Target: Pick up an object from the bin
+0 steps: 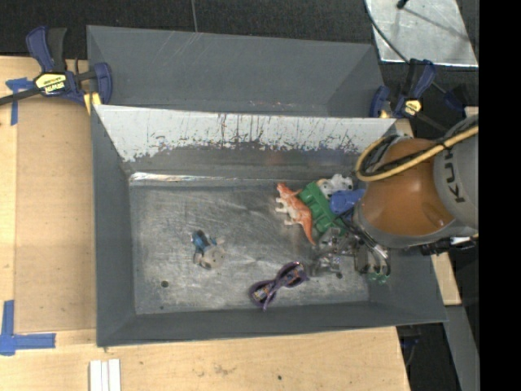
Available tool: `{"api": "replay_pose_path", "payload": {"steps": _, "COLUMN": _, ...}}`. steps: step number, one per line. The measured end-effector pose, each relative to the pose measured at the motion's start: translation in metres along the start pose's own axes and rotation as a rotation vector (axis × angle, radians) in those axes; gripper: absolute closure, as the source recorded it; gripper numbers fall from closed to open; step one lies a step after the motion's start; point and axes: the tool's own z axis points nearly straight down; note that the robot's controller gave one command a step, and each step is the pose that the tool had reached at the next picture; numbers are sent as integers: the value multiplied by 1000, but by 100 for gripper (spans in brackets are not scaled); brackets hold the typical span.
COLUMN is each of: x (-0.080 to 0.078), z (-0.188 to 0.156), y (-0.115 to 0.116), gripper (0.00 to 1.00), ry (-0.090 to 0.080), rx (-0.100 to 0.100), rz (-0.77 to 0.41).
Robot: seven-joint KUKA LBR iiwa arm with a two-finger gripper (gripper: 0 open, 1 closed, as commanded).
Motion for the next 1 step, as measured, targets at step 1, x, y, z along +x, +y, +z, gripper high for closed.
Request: {"api": "replay_pose_path", "payload": {"steps": 1, "x": -15, "z": -48, "y": 6, "gripper": 100, "ry": 12, "rx": 1, "rz": 27}}
